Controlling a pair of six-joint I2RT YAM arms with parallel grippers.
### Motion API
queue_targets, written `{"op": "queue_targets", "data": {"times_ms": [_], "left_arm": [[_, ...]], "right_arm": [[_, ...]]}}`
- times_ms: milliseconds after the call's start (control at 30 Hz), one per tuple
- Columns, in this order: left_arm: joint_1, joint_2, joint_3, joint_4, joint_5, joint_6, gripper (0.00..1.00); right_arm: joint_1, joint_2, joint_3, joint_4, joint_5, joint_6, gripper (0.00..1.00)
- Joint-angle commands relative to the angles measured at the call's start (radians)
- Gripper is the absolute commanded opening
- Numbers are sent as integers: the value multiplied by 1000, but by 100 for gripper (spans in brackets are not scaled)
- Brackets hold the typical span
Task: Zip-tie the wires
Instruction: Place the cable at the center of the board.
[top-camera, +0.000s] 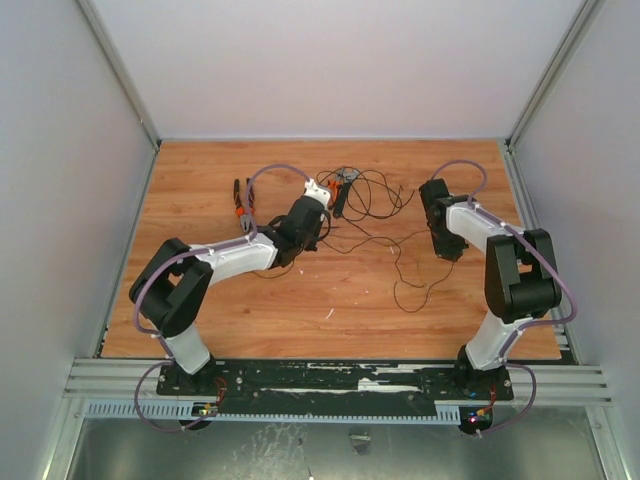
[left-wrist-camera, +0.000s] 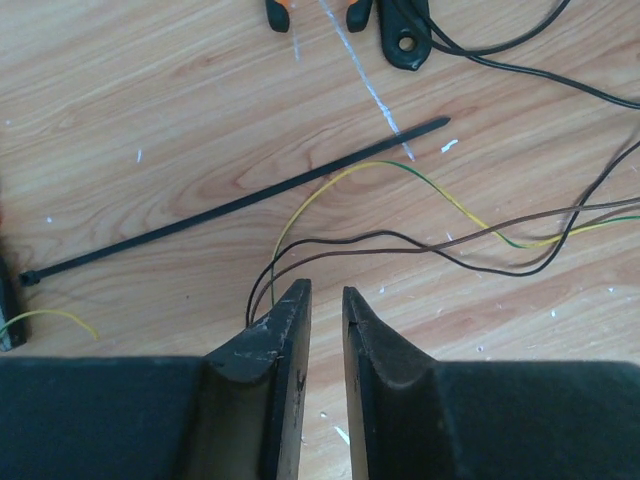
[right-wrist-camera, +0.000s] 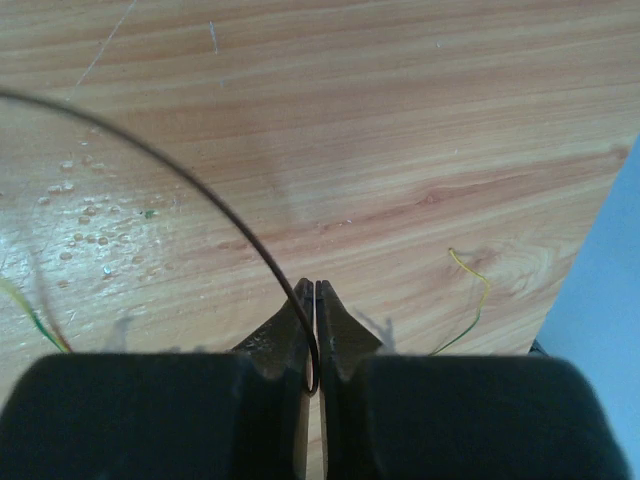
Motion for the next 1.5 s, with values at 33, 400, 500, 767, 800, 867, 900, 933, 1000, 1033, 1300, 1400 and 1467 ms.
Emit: {"op": "queue_targets", "data": {"times_ms": [33,400,500,767,800,867,900,933,1000,1033,1300,1400,1467], "left_arm": [[-14,32,40,24,11,2,27],[-15,-32,40,14,11,-8,43],[-15,-92,35,12,7,-10,54],[0,-316,-21,96,-17,-65,83],[4,-347,-41,125,-12,-77,85],[6,-403,-89,179,-3,-90,89],[7,-430,-109,199,-3,-94,90],[9,-456,-127,215,-4,-96,92],[11,-494,-150,227,-5,-96,94],[13,-510,-156,226,-7,-94,95],[22,-576,-192,213,-19,-87,97],[24,-582,-200,211,-27,-86,97],[25,-584,-201,207,-29,-86,98]], "right_arm": [[-15,21,27,35,-35,-18,10],[-15,-43,35,36,-124,-30,34],[-16,-91,52,53,-180,-31,38],[-11,-210,68,266,-438,37,62],[-9,-214,65,301,-471,54,65],[-3,-206,61,370,-525,96,69],[0,-197,63,403,-542,113,69],[3,-181,66,434,-553,132,69],[2,-147,73,489,-567,165,69],[2,-128,76,513,-563,181,69],[3,31,154,613,-507,270,65],[2,93,203,609,-499,277,64],[4,133,234,597,-493,277,61]]}}
